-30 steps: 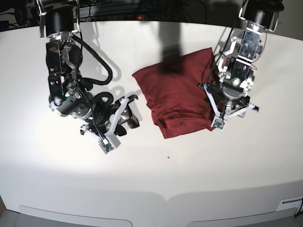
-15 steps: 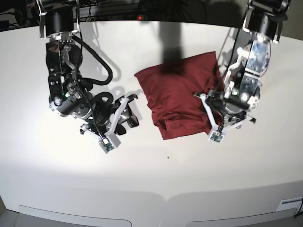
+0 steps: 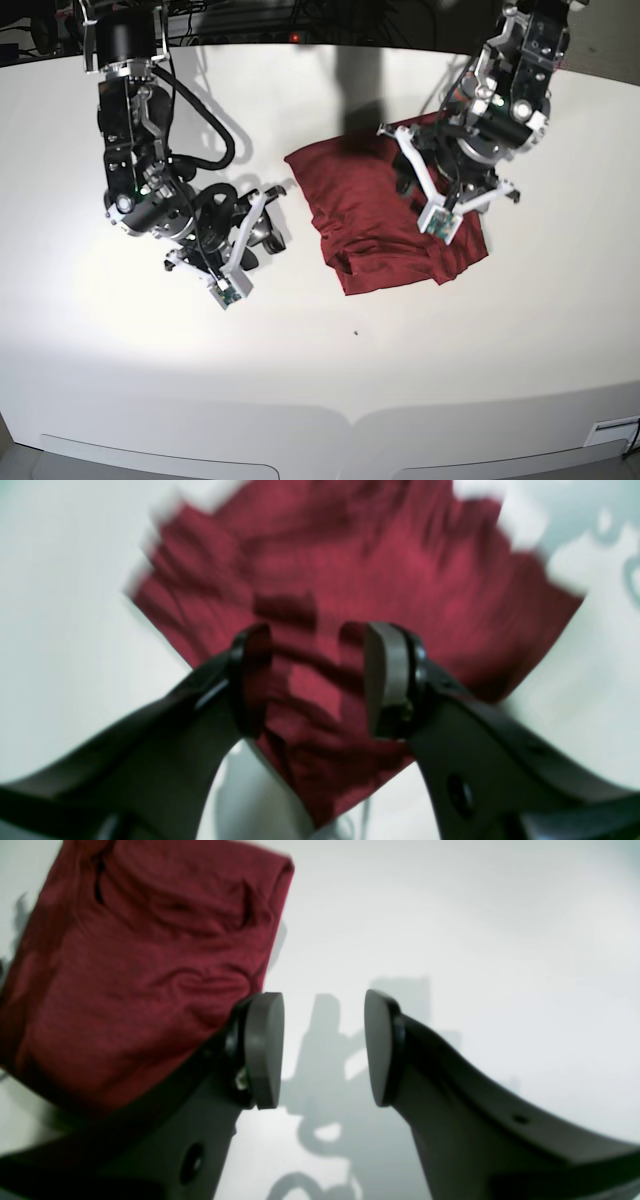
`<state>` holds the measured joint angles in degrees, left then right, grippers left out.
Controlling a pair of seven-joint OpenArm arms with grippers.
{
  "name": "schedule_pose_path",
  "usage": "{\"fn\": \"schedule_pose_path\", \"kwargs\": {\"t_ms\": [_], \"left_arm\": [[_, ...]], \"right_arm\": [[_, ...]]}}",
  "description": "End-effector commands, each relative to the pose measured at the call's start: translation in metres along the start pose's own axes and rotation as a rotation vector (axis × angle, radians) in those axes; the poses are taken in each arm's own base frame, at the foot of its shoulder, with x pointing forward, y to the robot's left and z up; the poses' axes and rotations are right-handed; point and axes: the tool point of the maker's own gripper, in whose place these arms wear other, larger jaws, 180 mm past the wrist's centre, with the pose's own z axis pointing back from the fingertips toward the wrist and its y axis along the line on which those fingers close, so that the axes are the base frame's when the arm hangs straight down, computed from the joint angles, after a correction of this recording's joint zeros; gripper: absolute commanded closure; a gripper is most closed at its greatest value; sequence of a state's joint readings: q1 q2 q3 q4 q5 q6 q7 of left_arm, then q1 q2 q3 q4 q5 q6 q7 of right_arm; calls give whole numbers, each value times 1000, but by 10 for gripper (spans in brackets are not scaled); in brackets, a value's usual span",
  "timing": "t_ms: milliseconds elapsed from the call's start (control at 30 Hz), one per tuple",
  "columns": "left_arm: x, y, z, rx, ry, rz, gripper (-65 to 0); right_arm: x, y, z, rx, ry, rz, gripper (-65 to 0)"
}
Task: Fold the T-shirt properly
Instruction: 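Drag the folded shirt with the left gripper away from the right gripper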
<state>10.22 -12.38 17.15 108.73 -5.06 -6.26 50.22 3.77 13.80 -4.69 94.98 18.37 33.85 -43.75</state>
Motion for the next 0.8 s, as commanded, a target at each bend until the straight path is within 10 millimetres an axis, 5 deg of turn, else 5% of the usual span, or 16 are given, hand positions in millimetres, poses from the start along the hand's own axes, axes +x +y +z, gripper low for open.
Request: {"fn": "schedule_pose_path", "kwargs": {"t_ms": [0, 167, 300, 533, 767], "left_arm": [[-5, 2, -5, 8, 5, 4, -283], [-77, 21, -39, 108, 231, -67, -283], [-98, 44, -47, 161, 322, -113, -283], [-79, 77, -46, 220, 293, -153, -283], [-11, 106, -52, 276, 167, -163, -283]], "right_arm": [[21, -3, 4, -4, -65, 14, -265], [21, -3, 4, -4, -68, 13, -265], [21, -3, 4, -4, -68, 13, -265], [21, -3, 4, -4, -68, 13, -265], [20, -4, 4, -4, -58, 14, -265]]}}
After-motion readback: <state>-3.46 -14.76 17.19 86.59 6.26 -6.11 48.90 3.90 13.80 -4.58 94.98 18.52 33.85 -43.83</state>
